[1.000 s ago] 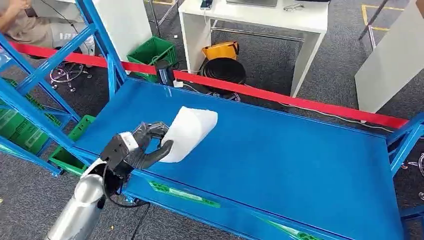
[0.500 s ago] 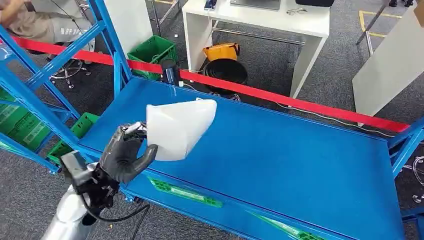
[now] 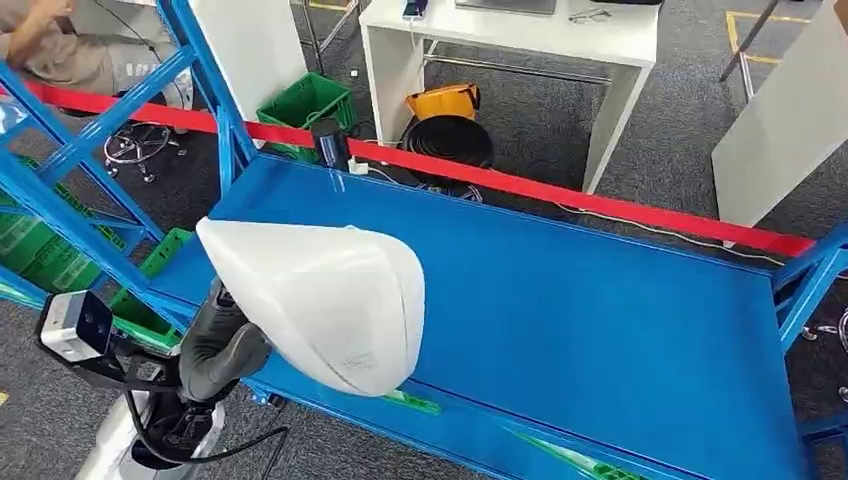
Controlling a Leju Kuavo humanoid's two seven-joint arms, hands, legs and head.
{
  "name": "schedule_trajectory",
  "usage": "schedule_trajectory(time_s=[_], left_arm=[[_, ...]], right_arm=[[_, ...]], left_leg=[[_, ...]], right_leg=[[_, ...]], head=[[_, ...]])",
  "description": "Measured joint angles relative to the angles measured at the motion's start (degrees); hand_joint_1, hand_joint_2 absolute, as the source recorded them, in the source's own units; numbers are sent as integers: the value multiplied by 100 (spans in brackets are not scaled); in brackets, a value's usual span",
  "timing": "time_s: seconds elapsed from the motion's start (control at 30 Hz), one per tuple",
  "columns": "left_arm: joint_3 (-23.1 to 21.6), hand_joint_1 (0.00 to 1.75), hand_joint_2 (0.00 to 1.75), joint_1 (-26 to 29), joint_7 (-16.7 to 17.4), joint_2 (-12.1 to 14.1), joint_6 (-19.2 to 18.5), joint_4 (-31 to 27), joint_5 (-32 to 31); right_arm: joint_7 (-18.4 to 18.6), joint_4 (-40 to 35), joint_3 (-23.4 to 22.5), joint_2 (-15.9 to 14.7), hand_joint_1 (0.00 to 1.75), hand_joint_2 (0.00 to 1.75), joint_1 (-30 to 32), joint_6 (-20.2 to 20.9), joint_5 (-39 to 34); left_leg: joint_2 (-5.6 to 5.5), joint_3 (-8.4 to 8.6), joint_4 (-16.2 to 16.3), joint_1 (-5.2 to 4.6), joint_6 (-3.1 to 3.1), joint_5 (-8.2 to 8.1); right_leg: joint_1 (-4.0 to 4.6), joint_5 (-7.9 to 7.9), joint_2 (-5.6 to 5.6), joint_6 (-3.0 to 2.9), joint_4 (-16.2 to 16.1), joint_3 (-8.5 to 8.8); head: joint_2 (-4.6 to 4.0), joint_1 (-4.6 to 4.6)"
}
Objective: Take the parts from the cabinet and place them on the table.
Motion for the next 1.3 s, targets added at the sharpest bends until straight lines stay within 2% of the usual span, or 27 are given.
schedule_trajectory(time_s=[0.07,0.1,0.13,0.17,0.23,0.27,0.3,0.4,0.43,0.5,0.57,0.63,0.7,0.77,0.8,0.83,0.9,0.93,0.97,1.0,1.03,1.1,1.13,1.17,1.2,1.27,1.3], left_arm=[[7,175,175,17,0,9,-7,0,13],[7,175,175,42,22,17,-24,0,75],[13,175,175,67,50,22,-83,0,161],[17,175,175,94,74,26,-166,0,249],[20,175,175,125,109,26,-446,0,499],[22,175,175,129,114,26,-569,0,604],[24,175,175,135,125,26,-665,7,689],[24,175,175,219,138,20,-874,53,848],[24,175,175,245,138,26,-914,66,848],[26,175,175,292,133,24,-972,96,846],[44,175,175,410,122,26,-1003,129,844],[70,175,175,520,122,41,-1058,166,835],[85,175,175,585,101,59,-1171,201,835],[94,175,175,598,92,59,-1235,245,835],[98,175,175,598,90,57,-1261,269,835],[107,175,175,581,79,55,-1285,297,837],[103,175,175,572,26,37,-1351,345,839],[98,175,175,567,-5,22,-1384,374,839],[98,175,175,557,-39,22,-1425,404,839],[98,175,175,550,-53,22,-1438,424,841],[85,175,175,533,-63,9,-1469,454,865],[57,175,175,484,-79,4,-1523,523,953],[50,175,175,472,-81,4,-1530,564,992],[44,175,175,461,-85,4,-1547,617,1023],[26,175,175,436,-105,2,-1567,669,1040],[2,175,175,370,-195,-9,-1587,748,1049],[-4,175,175,348,-253,-11,-1587,756,1015]], right_arm=[[0,0,11,4,0,0,-1,0,2],[0,0,20,7,0,0,7,0,9],[0,0,33,4,0,0,7,0,22],[4,2,44,4,0,0,6,0,35],[17,0,59,7,0,0,-3,0,61],[22,0,70,11,0,0,-3,4,81],[35,0,81,29,0,0,-12,13,85],[81,0,98,48,0,0,-22,22,107],[101,2,107,59,0,0,-21,24,129],[124,2,140,59,0,0,-26,28,164],[144,2,188,61,0,0,-34,33,210],[149,2,210,57,0,0,-30,11,234],[101,2,216,35,0,0,-39,-80,236],[83,2,225,-18,0,0,-96,-125,234],[74,0,225,-46,0,0,-138,-147,234],[61,0,223,-61,0,0,-144,-157,223],[39,0,223,-85,0,0,-166,-175,219],[26,0,223,-96,0,0,-162,-184,208],[9,2,223,-96,0,0,-168,-186,199],[9,0,221,-103,0,0,-173,-188,192],[7,2,219,-107,0,0,-171,-188,175],[4,2,219,-105,0,0,-163,-190,147],[0,2,219,-107,0,0,-160,-195,135],[-2,2,216,-109,0,0,-157,-203,125],[-2,2,214,-114,0,0,-153,-212,114],[-4,2,212,-127,0,0,-155,-236,122],[-4,0,212,-129,0,0,-156,-245,151]], left_leg=[[1,-431,919,18,-45,-411],[1,-620,1306,18,-52,-519],[1,-674,1401,18,-45,-486],[0,-585,1192,18,-26,-308],[0,-49,92,10,48,253],[-8,187,-392,-2,108,387],[-11,246,-467,-41,128,313],[-16,239,-473,-79,177,363],[-4,246,-561,-76,228,428],[29,255,-665,-27,287,525],[38,176,-662,-42,314,573],[47,80,-648,-48,309,632],[40,3,-627,-43,286,683],[29,-94,-555,-36,237,728],[29,-142,-514,-51,206,743],[29,-145,-510,-52,163,779],[21,-159,-501,-37,89,850],[7,-167,-513,-34,45,890],[-2,-217,-471,-6,16,818],[1,-279,-353,-3,-19,594],[2,-373,-7,16,-60,211],[3,-616,912,29,-119,-365],[3,-662,1250,30,-135,-461],[3,-590,1329,30,-129,-382],[4,-385,1139,30,-104,-193],[-4,307,191,9,-7,151],[-19,664,-302,-10,71,134]], right_leg=[[21,-5,0,-7,3,-11],[30,-6,-1,-8,3,-11],[38,-8,0,-10,4,-8],[42,-9,5,-11,4,-1],[57,-10,25,-10,3,23],[58,-8,28,-7,-1,31],[92,4,28,13,3,1],[55,57,25,97,-21,-22],[83,86,30,146,-51,-9],[82,-226,16,78,260,-167],[65,-708,15,12,1184,-504],[62,-922,14,73,1797,-677],[41,-741,9,193,1349,-347],[14,-412,1,301,188,376],[24,-507,3,237,-154,532],[69,-380,31,181,-55,514],[84,-375,38,140,-59,429],[76,-331,35,80,-78,400],[17,-269,13,3,-91,369],[23,-227,10,-50,-90,321],[27,-171,2,-89,-90,260],[42,-60,-10,-99,-81,150],[51,-4,-12,-95,-74,75],[57,49,-12,-89,-72,7],[66,91,-11,-73,-72,-53],[93,182,-4,-54,-72,-138],[89,210,-2,-47,-72,-145]], head=[[0,2],[0,4],[0,2],[0,4],[0,2],[0,4],[0,18],[0,9],[0,0],[0,22],[0,31],[0,31],[0,31],[0,33],[0,33],[0,11],[0,26],[0,28],[0,42],[0,22],[0,9],[0,4],[0,7],[0,2],[0,4],[0,4],[0,4]])
